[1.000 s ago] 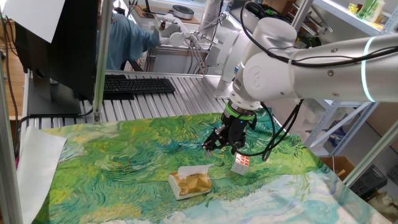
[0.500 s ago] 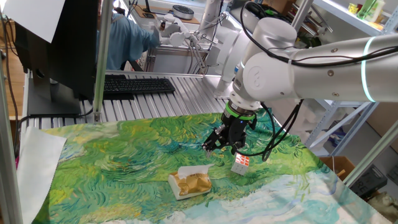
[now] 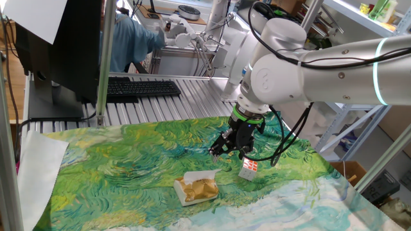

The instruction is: Pull out a napkin

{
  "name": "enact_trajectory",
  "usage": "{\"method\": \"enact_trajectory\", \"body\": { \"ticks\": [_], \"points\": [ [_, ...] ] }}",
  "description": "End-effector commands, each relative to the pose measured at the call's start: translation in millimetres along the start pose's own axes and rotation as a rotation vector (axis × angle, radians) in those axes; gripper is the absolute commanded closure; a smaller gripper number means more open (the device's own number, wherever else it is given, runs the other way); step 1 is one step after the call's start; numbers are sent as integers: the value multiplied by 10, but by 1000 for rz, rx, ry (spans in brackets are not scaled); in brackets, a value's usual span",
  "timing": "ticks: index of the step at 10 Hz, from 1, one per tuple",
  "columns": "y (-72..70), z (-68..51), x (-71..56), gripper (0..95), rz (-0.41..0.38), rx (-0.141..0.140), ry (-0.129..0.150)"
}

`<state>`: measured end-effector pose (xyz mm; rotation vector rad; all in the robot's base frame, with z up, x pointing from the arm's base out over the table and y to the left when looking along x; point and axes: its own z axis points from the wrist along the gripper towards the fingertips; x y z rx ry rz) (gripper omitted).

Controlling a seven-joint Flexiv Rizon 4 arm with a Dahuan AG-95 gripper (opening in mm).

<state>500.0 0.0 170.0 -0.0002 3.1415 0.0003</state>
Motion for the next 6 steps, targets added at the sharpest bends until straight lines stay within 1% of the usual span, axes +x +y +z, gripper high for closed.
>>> {"method": "enact_trajectory", "body": {
  "ticks": [1, 6],
  "points": [
    [1, -2, 1, 950, 375, 29, -19],
    [8, -30, 13, 950, 375, 26, -18]
  ]
}}
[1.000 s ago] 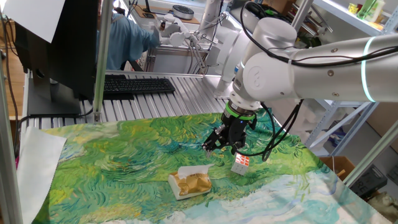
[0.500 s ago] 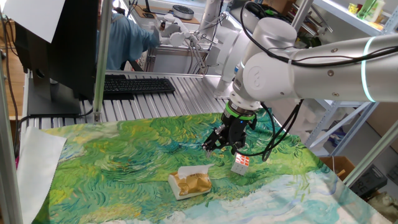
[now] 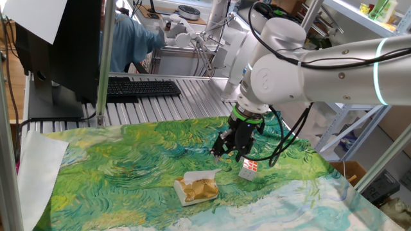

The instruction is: Pull out a napkin

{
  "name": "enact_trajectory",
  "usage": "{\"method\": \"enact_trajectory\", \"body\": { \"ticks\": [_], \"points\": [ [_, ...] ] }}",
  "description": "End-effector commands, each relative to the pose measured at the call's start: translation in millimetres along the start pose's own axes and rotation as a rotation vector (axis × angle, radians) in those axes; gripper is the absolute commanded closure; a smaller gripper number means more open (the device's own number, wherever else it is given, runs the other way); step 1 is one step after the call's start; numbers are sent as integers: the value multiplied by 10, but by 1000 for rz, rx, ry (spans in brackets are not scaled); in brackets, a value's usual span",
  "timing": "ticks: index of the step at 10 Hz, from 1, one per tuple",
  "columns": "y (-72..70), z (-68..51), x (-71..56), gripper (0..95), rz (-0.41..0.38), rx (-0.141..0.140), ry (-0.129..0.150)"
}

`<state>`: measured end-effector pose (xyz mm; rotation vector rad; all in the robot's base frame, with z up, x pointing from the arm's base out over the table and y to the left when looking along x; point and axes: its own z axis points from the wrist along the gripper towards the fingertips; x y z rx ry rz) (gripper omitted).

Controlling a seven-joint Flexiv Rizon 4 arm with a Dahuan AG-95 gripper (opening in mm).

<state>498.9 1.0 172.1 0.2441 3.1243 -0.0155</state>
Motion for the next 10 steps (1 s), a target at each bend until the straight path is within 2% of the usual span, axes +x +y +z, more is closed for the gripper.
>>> {"method": "enact_trajectory", "body": {
  "ticks": [1, 8, 10],
  "points": [
    [-1, -10, 3, 950, 218, 16, -11],
    [3, -13, 5, 950, 223, 15, -10],
    [4, -14, 6, 950, 273, 15, -10]
  ]
}}
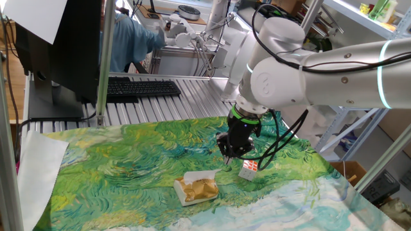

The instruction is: Pull out a napkin

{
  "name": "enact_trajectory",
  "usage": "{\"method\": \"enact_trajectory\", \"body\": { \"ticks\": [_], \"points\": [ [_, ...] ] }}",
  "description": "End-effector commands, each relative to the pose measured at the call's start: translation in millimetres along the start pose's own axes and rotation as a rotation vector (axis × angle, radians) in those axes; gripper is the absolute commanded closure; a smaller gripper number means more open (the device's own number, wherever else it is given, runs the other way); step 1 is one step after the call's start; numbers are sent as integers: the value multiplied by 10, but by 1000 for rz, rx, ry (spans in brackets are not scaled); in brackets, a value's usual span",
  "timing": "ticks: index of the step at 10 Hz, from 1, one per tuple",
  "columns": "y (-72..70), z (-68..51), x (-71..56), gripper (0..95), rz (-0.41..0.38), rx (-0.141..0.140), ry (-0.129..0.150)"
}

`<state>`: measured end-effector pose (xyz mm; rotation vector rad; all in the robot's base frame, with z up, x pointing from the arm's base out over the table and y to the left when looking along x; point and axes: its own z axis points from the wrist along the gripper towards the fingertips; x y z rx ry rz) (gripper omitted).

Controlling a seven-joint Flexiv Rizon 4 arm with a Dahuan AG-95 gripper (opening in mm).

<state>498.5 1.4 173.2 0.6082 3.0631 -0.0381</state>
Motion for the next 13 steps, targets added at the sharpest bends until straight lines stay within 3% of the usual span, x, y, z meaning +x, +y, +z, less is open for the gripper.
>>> {"method": "enact_trajectory", "body": {
  "ticks": [1, 5, 10, 13],
  "points": [
    [1, -3, 1, 950, 52, 0, 1],
    [11, -10, 10, 950, 136, 2, 5],
    [119, -87, 113, 950, 459, -23, 22],
    [135, -84, 123, 950, 601, -71, 43]
  ]
}}
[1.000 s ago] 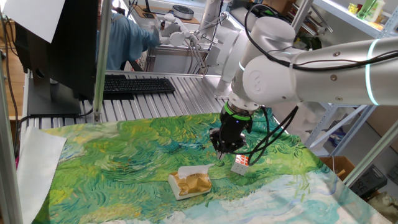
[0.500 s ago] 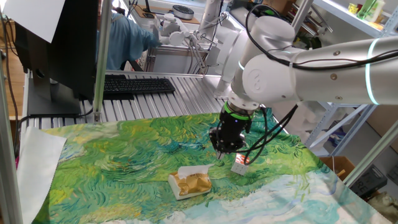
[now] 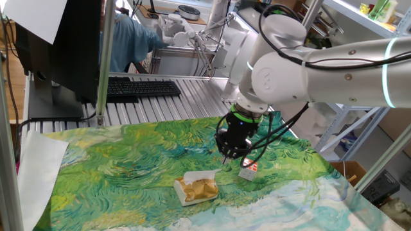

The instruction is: Pull out a napkin

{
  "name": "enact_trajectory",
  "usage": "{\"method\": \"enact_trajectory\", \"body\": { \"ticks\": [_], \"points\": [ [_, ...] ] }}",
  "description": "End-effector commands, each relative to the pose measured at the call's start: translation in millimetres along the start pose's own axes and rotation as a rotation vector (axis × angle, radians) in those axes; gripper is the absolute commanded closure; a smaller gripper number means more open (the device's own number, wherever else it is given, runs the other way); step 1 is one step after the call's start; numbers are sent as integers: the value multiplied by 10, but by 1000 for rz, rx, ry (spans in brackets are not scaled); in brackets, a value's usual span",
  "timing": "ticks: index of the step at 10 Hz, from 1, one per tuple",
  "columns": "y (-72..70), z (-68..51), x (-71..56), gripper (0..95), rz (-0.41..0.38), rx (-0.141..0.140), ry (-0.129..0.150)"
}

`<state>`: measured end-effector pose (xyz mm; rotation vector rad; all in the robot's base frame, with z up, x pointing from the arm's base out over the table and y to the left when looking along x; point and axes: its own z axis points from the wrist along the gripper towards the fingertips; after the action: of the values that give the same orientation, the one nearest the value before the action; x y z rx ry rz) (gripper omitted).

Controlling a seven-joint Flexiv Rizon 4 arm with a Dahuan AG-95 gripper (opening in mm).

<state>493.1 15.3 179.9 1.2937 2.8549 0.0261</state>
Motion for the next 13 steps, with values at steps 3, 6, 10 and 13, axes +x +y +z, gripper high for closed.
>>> {"method": "enact_trajectory", "body": {
  "ticks": [3, 6, 10, 13],
  "points": [
    [29, -43, 126, 950, 256, -127, 72],
    [114, -5, 281, 950, 272, -114, 38],
    [177, 62, 362, 950, 280, -88, -8],
    [194, 84, 348, 950, 291, -109, -22]
  ]
}}
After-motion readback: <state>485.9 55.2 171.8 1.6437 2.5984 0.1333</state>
